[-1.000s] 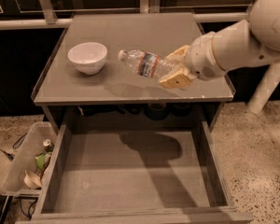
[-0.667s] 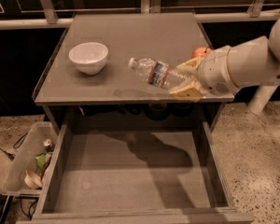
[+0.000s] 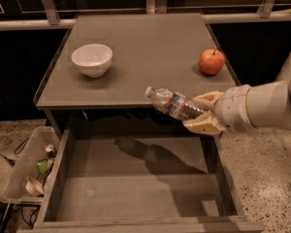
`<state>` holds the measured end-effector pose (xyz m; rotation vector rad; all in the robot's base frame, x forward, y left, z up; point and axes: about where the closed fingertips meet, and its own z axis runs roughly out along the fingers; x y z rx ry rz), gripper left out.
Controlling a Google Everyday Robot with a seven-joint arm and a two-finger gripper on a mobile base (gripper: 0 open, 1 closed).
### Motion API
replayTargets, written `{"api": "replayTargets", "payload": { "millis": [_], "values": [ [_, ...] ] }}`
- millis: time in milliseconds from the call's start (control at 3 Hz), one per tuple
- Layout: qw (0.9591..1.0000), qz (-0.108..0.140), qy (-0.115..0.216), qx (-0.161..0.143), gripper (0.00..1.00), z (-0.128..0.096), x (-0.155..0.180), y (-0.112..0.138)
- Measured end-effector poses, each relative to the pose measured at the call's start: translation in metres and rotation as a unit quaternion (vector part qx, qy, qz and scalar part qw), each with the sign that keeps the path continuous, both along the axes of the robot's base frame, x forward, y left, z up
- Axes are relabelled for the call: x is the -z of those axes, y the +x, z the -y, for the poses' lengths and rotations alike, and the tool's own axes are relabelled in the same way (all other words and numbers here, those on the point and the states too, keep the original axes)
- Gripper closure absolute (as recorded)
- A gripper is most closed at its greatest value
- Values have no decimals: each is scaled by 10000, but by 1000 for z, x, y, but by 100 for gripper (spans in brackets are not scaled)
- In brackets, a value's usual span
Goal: Place water bottle into top drawer
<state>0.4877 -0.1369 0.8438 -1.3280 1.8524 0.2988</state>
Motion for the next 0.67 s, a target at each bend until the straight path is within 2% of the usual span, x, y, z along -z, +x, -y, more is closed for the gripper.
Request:
{"api": "replayTargets", "payload": {
  "millis": [667],
  "values": [
    [9975,-647,85,-261,100,-19,74,-26]
  ]
}}
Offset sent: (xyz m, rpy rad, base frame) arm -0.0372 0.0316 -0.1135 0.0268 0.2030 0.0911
